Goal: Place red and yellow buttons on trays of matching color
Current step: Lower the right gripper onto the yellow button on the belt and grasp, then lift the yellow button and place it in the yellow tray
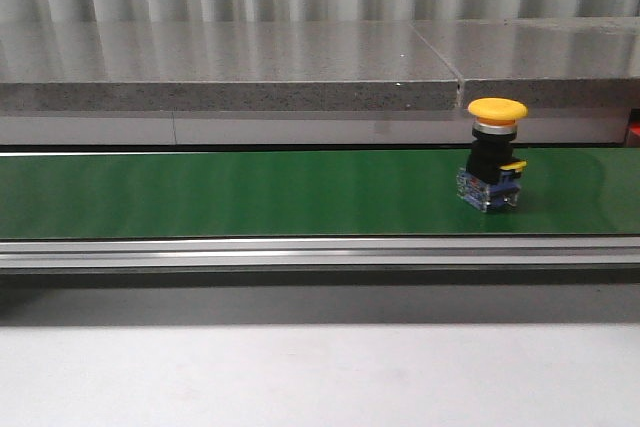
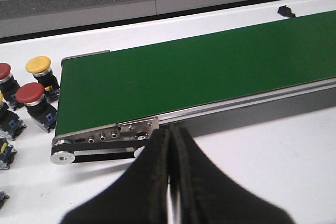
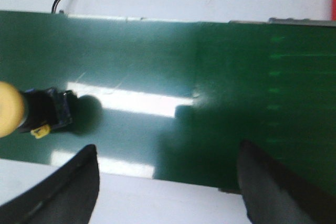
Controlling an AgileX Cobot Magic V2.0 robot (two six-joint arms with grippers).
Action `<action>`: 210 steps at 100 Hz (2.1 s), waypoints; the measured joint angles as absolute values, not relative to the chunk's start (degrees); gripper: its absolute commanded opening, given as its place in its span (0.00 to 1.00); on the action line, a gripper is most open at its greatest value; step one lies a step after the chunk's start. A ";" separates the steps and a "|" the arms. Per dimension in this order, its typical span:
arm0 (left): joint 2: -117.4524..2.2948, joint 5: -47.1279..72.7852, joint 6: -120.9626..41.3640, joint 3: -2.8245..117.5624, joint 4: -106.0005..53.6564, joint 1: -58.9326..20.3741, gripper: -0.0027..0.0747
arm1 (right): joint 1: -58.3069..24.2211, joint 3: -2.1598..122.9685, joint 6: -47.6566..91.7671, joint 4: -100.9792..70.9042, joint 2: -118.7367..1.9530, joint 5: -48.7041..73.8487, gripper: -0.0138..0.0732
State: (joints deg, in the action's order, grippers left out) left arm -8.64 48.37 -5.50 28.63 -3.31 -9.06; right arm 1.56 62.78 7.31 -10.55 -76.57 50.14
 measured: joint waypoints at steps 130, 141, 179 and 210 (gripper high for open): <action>-8.64 48.37 -5.50 28.63 -3.31 -9.06 0.01 | -12.07 62.74 9.70 -9.65 -89.64 40.25 0.39; -8.64 48.37 -5.50 28.63 -3.31 -9.06 0.01 | -11.83 62.65 9.70 -9.54 -89.34 40.39 0.39; -8.64 48.37 -5.50 28.63 -3.31 -9.06 0.01 | 3.78 62.65 9.60 -9.43 -79.43 43.73 0.39; -8.64 48.37 -5.50 28.63 -3.31 -9.06 0.01 | 20.11 62.65 8.83 -9.31 -76.97 45.10 0.39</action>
State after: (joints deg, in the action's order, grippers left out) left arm -8.64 48.37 -5.50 28.63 -3.31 -9.06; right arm 20.11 62.65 8.83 -9.31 -76.97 45.10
